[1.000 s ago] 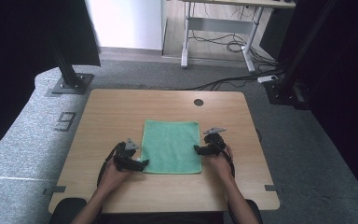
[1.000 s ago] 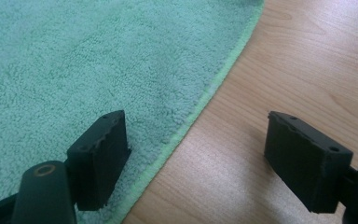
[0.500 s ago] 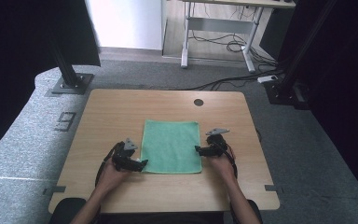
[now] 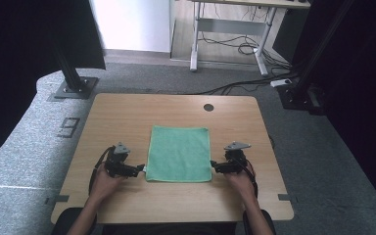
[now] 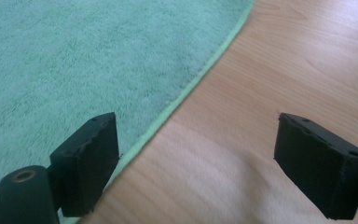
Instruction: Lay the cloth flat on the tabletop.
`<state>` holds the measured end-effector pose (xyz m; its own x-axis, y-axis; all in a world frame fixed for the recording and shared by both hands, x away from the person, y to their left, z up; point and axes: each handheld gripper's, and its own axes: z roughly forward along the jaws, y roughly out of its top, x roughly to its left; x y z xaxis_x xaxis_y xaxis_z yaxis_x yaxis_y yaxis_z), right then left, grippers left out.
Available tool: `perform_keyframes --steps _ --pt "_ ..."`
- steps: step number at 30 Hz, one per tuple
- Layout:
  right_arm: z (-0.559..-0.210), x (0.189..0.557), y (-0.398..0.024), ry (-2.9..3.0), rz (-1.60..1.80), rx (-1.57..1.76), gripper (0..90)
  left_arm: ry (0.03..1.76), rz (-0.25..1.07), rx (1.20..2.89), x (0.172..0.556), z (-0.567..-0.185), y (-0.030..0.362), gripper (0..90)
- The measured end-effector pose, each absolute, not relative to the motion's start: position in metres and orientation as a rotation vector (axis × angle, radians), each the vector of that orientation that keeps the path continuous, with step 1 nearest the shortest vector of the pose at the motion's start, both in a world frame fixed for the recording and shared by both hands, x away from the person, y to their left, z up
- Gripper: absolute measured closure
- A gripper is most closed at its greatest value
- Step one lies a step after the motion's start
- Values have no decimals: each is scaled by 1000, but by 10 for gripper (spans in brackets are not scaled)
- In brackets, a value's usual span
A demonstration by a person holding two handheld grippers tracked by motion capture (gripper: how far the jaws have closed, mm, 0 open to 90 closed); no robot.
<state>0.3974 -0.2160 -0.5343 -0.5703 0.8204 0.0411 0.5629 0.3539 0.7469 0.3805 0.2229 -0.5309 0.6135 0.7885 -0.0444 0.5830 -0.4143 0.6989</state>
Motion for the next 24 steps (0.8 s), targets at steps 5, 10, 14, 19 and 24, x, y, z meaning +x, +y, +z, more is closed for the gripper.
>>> perform_keyframes --steps 5,10,14,19,24 --pt "-539 384 -226 2287 1037 1243 98 1104 372 2173 384 -537 229 22" --pt "-545 376 -232 2298 1016 1264 45 1105 384 2207 385 -542 228 9" --pt "-549 378 -232 2301 1004 1254 3 1111 378 2220 387 -545 228 4" --pt "-555 380 -233 2310 982 1247 0 1101 394 2217 387 -547 228 0" --pt "-557 380 -233 2296 973 1233 0 1087 398 2210 388 -549 228 0"
